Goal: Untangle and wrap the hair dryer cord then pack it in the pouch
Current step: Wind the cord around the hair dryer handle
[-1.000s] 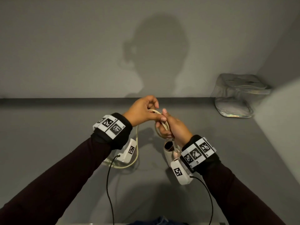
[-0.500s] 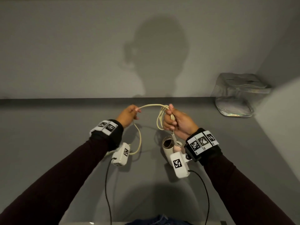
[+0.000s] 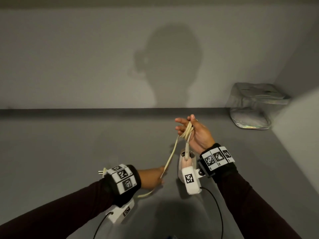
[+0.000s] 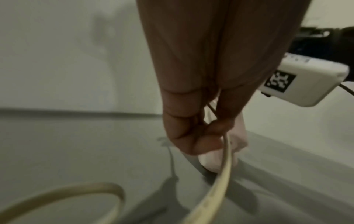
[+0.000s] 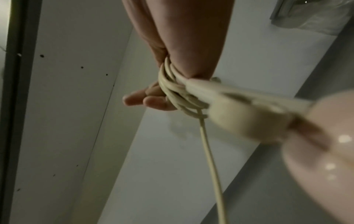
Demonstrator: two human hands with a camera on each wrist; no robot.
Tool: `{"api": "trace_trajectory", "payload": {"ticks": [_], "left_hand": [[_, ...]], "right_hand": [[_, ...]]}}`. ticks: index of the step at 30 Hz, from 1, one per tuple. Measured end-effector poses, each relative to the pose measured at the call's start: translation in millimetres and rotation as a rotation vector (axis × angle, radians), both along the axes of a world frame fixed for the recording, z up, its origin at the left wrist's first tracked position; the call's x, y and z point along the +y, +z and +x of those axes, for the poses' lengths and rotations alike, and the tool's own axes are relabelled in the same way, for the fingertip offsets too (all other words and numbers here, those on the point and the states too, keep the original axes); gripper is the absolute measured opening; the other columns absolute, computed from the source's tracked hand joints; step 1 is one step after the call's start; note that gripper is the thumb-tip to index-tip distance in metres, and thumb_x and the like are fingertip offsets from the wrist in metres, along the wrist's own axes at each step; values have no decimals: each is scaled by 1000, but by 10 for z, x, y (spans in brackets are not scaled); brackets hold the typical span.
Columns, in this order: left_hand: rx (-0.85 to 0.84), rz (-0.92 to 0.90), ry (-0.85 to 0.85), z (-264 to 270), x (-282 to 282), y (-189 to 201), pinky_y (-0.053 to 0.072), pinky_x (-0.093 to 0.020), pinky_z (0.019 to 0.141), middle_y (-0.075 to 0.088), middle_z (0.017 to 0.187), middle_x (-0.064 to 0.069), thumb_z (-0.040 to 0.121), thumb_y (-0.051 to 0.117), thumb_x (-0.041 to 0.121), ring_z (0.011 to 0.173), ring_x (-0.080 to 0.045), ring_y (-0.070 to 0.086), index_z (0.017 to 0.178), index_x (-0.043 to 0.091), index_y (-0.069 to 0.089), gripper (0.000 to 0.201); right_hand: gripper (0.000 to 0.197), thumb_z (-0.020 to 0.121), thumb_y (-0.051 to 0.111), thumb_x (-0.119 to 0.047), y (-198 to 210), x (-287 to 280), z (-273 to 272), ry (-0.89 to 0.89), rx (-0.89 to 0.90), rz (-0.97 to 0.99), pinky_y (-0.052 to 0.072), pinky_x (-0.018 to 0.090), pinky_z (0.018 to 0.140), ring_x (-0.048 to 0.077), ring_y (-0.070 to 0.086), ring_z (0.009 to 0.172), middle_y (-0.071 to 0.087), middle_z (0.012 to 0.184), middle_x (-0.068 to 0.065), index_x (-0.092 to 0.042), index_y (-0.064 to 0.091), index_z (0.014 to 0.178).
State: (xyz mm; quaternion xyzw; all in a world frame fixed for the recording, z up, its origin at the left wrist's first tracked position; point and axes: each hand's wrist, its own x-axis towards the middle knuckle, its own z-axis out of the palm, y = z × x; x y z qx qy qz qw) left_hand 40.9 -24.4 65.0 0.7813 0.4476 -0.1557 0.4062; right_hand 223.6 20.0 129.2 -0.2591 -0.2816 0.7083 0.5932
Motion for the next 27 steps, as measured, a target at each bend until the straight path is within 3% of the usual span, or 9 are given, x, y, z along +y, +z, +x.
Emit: {"api": "trace_trajectory", "payload": {"ticks": [3, 6, 8, 10, 13, 15, 18, 22, 27], "left_hand": [[33, 81, -9, -203, -3, 84, 40, -42, 102, 50, 130, -20, 81, 43, 24, 117, -37, 49, 132, 8, 31, 55], [74, 335, -102, -267, 87, 288, 39, -41, 102, 52, 126, -19, 92, 34, 12, 117, -35, 50, 138, 18, 30, 47], [-79, 537, -196, -216, 169, 555, 43, -38, 94, 61, 108, -17, 91, 37, 8, 102, -30, 57, 131, 20, 45, 42], [-301, 659, -175, -168, 273, 821, 43, -28, 82, 66, 88, -14, 86, 43, 14, 83, -24, 59, 111, 17, 63, 32], [-479, 780, -135, -126, 343, 1010, 36, -17, 70, 69, 76, -8, 81, 42, 29, 71, -15, 55, 94, 14, 69, 34], [-550, 756, -61, -73, 328, 992, 37, -14, 69, 66, 77, -1, 83, 50, 29, 69, -5, 51, 93, 13, 67, 26], [-651, 651, 128, -1, 342, 1020, 48, -25, 65, 63, 81, 2, 84, 59, 20, 63, -1, 53, 91, 19, 56, 8], [-837, 589, 239, 85, 467, 1228, 49, -19, 71, 58, 78, 11, 81, 63, 12, 70, 0, 59, 85, 38, 48, 30], [-772, 541, 215, 48, 727, 1215, 39, -4, 67, 55, 71, 15, 77, 67, 12, 65, 7, 54, 96, 10, 67, 19]], "right_hand": [[19, 84, 42, -32, -17, -50, -15, 28, -46, 7, 57, 24, 61, 18, 70, 65, 75, 86, 7, -15, 50, 80], [20, 90, 36, -29, 22, -85, -92, 87, -144, 27, 56, 24, 62, 19, 71, 67, 76, 83, 8, -15, 48, 84], [24, 97, 29, -25, 46, -111, -159, 149, -234, 40, 56, 25, 63, 20, 71, 68, 75, 79, 9, -14, 47, 87], [25, 98, 27, -22, 58, -134, -208, 185, -264, 31, 57, 25, 63, 19, 70, 67, 74, 74, 9, -11, 48, 88], [26, 97, 30, -21, 88, -130, -194, 158, -200, 10, 57, 26, 60, 16, 68, 64, 72, 71, 8, -9, 51, 87], [26, 97, 32, -21, 107, -130, -157, 139, -223, 6, 55, 24, 57, 15, 65, 59, 70, 67, 5, -9, 52, 87], [26, 96, 33, -24, 102, -175, -132, 150, -289, 9, 54, 26, 54, 12, 58, 50, 66, 62, 2, -8, 52, 88], [37, 98, 26, -26, 91, -260, -227, 288, -427, 16, 45, 22, 46, 15, 54, 46, 61, 54, 4, -9, 53, 81], [53, 91, 22, -51, 66, -272, -224, 415, -234, -13, 15, 21, 35, 8, 25, 29, 30, 32, -9, -16, 42, 58]]}}
